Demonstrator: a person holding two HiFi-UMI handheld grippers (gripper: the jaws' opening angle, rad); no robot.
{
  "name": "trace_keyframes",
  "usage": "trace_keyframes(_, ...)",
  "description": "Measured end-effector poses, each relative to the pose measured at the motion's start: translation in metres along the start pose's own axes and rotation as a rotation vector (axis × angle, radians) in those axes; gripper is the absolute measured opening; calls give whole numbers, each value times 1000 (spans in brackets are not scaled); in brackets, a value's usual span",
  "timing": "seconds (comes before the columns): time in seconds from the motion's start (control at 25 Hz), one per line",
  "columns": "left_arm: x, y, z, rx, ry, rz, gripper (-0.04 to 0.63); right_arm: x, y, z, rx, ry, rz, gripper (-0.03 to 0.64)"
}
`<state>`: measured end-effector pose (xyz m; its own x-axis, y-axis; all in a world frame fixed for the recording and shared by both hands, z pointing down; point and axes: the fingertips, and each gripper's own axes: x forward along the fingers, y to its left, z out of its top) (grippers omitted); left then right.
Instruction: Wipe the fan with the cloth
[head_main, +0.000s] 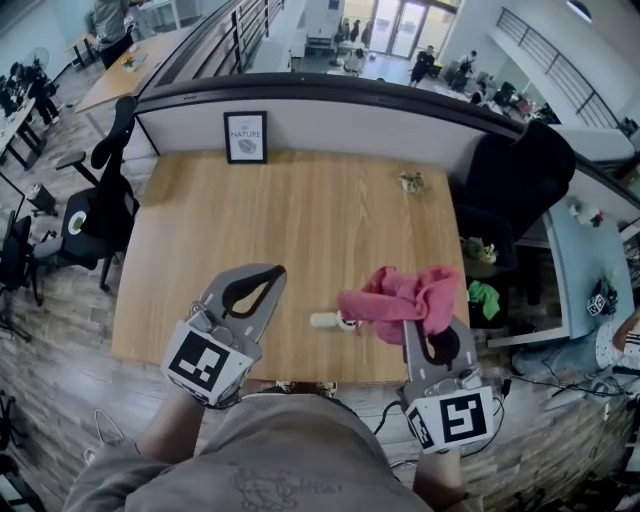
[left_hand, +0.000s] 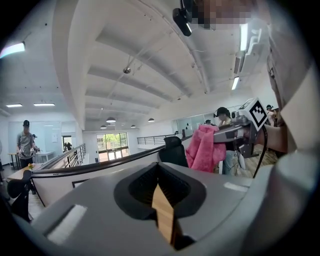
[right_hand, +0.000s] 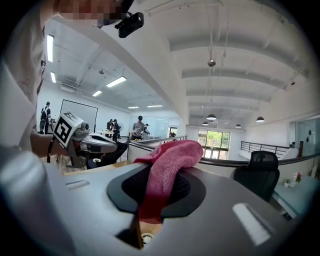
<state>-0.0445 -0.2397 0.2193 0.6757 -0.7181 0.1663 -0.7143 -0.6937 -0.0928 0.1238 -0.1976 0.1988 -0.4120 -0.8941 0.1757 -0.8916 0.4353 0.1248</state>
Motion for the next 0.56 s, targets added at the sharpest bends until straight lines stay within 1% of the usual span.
trace_keyframes(0.32, -1, 6, 9, 18, -15, 9, 2, 4, 1, 4, -5, -7, -3, 57)
trace_keyframes(0.56, -8, 13, 8, 2, -9, 8, 2, 10, 9, 8, -16, 11, 6, 57)
